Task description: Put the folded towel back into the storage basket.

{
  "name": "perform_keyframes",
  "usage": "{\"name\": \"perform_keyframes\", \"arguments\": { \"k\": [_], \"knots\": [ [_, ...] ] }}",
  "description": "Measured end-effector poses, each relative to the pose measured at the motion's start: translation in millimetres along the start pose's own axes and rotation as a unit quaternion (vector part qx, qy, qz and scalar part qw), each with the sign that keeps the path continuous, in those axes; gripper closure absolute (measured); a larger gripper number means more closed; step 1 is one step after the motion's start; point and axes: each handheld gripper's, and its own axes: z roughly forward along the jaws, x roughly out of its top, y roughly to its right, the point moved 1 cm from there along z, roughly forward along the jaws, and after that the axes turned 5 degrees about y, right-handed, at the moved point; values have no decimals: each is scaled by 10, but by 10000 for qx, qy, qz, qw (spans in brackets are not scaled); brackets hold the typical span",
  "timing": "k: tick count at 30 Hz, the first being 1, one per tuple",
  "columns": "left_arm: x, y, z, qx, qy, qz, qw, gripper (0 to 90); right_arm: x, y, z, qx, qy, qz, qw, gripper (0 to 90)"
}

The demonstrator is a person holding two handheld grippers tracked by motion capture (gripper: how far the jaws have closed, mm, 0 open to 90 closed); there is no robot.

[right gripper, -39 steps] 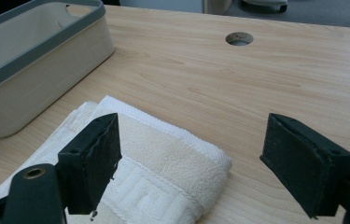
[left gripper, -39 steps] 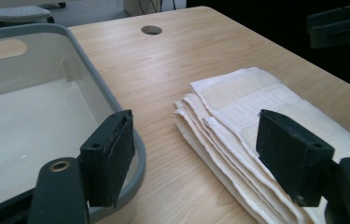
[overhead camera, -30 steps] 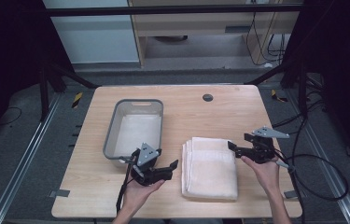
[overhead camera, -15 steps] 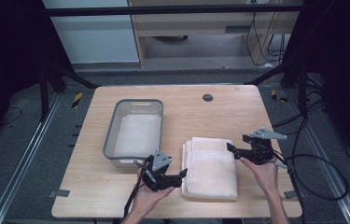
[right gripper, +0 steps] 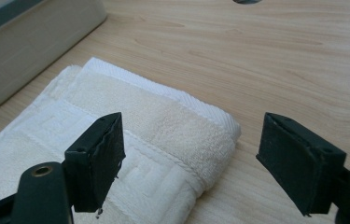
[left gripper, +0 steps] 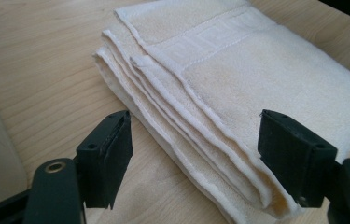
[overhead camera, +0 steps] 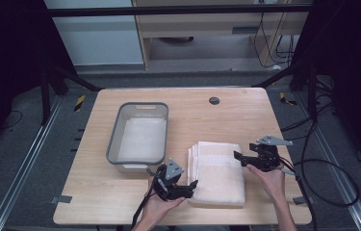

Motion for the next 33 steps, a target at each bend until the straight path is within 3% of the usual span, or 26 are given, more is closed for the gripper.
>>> {"name": "perform_keyframes", "arguments": {
  "k": [10,18,24,33],
  "knots": [
    [-83,8,144,-69,-224,-46,9997,243,-107,5,129,-32,-314,-7,9995,237],
    [-101,28,204,-97,-205,-60,9997,225,-168,-29,220,-18,-504,-58,9987,238],
    [-138,63,270,-153,-316,11,9994,213,-189,-42,249,-30,-532,-57,9986,238],
    [-174,42,356,-300,-470,-123,9984,199,-225,-53,294,-33,-638,-44,9980,240]
  ]
}}
